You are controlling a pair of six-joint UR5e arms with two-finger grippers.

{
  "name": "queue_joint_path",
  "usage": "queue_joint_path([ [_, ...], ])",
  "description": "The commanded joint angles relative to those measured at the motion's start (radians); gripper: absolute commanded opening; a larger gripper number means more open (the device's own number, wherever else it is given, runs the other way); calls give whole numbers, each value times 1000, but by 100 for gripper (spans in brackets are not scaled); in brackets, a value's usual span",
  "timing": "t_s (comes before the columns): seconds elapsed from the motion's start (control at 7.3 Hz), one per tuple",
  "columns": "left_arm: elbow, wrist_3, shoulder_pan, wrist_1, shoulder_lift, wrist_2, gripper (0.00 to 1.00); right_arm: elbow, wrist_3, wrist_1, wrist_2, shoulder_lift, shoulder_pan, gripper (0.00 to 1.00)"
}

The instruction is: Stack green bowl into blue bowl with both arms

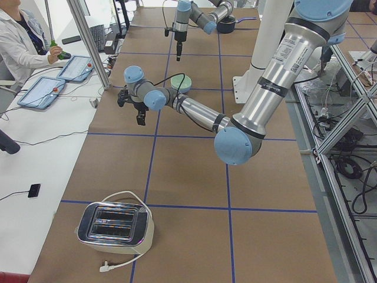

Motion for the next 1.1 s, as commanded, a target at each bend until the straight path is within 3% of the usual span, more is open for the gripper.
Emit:
queue_joint_path([
  [0.0, 2, 158, -89, 3, 60, -3, 98, 21, -2, 13, 2, -29, 22, 100],
  [0.27, 0, 305, -170, 3, 141, -6, 98, 9, -2, 143, -26, -125, 59, 100],
  [0.55, -3, 414, -222, 3, 210, -7, 99, 4, -26, 154, 21, -181, 146, 100],
  [0.82, -7, 460, -256, 2, 250, -12, 99, -42, -352, 145, 119, -210, 253, 100],
  [0.96, -7, 464, -261, -2, 262, -51, 99, -48, -367, 142, 129, -251, 307, 100],
])
